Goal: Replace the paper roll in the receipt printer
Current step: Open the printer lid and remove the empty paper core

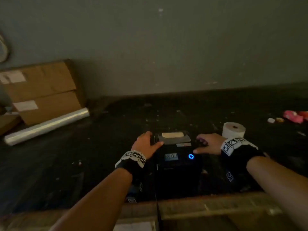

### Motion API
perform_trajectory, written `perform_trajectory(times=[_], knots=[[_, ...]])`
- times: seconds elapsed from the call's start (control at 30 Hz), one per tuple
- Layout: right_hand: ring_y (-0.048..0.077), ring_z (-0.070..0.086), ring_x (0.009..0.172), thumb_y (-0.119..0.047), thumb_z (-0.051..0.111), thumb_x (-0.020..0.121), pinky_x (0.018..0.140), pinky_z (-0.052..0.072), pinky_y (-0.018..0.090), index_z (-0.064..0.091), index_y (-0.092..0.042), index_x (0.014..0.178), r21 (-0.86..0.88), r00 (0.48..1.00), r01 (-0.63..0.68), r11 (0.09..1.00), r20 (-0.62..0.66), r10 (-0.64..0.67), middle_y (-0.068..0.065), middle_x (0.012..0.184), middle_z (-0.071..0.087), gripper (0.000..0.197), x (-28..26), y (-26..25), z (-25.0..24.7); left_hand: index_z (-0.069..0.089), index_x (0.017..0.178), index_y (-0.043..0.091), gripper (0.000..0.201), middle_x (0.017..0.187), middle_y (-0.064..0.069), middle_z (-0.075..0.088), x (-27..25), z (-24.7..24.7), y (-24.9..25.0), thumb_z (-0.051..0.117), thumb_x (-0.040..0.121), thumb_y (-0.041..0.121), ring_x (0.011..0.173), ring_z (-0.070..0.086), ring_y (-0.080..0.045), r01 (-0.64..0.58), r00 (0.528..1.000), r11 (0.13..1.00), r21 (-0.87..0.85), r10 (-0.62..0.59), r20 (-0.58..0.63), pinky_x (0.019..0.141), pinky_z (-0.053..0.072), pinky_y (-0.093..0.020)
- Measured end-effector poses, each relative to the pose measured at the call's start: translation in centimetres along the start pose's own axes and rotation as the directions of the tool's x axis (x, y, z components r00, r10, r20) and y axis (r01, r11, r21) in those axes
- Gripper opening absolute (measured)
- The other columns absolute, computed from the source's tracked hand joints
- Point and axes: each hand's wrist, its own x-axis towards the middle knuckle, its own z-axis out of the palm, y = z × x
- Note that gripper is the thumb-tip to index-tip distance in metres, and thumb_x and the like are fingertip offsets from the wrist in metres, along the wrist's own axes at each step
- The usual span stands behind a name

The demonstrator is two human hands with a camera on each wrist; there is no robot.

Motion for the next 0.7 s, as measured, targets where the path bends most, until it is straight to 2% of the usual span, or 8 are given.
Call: perform_trajectory(times=[0.07,0.13,0.23,0.33,0.47,0.6,0.7], knots=[[0.022,0.046,0.127,-0.052,0.068,0.071,0.106,0.039,0.039,0.029,-0.02,0.14,0.106,0.997,-0.039,0.994,0.077,0.031,0.007,0.143,0.043,0.085,-0.2,0.8,1.7,0.042,0.133,0.016,0.072,0.135,-0.008,0.052,-0.6,1.7,-1.0,0.062,0.077,0.057,0.12,0.053,-0.023,0.062,0.996,0.997,-0.048,-0.059,0.063,0.1,0.046,-0.037],[0.023,0.04,0.132,-0.048,0.071,0.07,0.108,0.034,0.04,0.018,-0.022,0.143,0.189,0.994,-0.052,0.981,0.108,0.032,0.008,0.148,0.035,0.094,-0.7,1.5,4.3,0.036,0.138,0.015,0.077,0.14,-0.01,0.048,-2.0,3.6,-1.9,0.062,0.078,0.055,0.125,0.05,-0.024,0.078,0.989,0.992,-0.097,-0.065,0.135,0.104,0.043,-0.036],[0.026,0.036,0.136,-0.042,0.073,0.07,0.11,0.03,0.04,0.004,-0.027,0.145,0.316,0.997,-0.048,0.947,0.069,0.027,0.009,0.152,0.028,0.103,-0.8,2.4,7.4,0.032,0.14,0.015,0.077,0.143,-0.008,0.045,-3.3,5.7,-2.7,0.064,0.08,0.049,0.129,0.047,-0.023,0.066,0.98,0.985,-0.162,-0.033,0.195,0.104,0.038,-0.03],[0.026,0.035,0.136,-0.037,0.073,0.073,0.11,0.029,0.037,0.002,-0.026,0.145,0.394,0.998,-0.018,0.919,-0.052,0.042,0.01,0.153,0.027,0.102,-0.5,2.5,9.4,0.03,0.14,0.019,0.082,0.142,-0.006,0.048,-3.5,7.4,-3.4,0.069,0.075,0.049,0.128,0.049,-0.022,0.064,0.98,0.979,-0.192,-0.025,0.2,0.105,0.04,-0.032],[0.027,0.037,0.135,-0.035,0.072,0.074,0.109,0.03,0.036,0.006,-0.025,0.145,0.452,0.988,0.005,0.892,-0.138,0.065,0.012,0.151,0.031,0.098,-0.1,2.4,10.5,0.031,0.139,0.017,0.085,0.139,-0.006,0.051,-3.3,8.1,-3.4,0.072,0.071,0.049,0.127,0.05,-0.022,0.085,0.984,0.973,-0.213,-0.048,0.174,0.105,0.042,-0.033],[0.029,0.034,0.137,-0.036,0.072,0.073,0.113,0.03,0.046,-0.002,-0.032,0.144,0.524,0.994,-0.042,0.851,-0.066,0.09,0.011,0.153,0.026,0.102,0.3,2.7,10.7,0.029,0.14,0.017,0.089,0.137,-0.008,0.053,-3.0,7.9,-3.4,0.073,0.07,0.05,0.125,0.052,-0.024,0.09,0.981,0.977,-0.192,-0.054,0.188,0.104,0.044,-0.034],[0.029,0.034,0.136,-0.035,0.072,0.073,0.113,0.03,0.049,-0.003,-0.037,0.143,0.567,0.994,-0.047,0.822,-0.053,0.093,0.01,0.154,0.024,0.103,0.4,2.7,10.9,0.02,0.145,0.019,0.093,0.138,-0.008,0.053,-2.9,7.7,-3.3,0.072,0.073,0.046,0.126,0.052,-0.025,0.07,0.981,0.979,-0.192,-0.032,0.191,0.102,0.042,-0.032]])
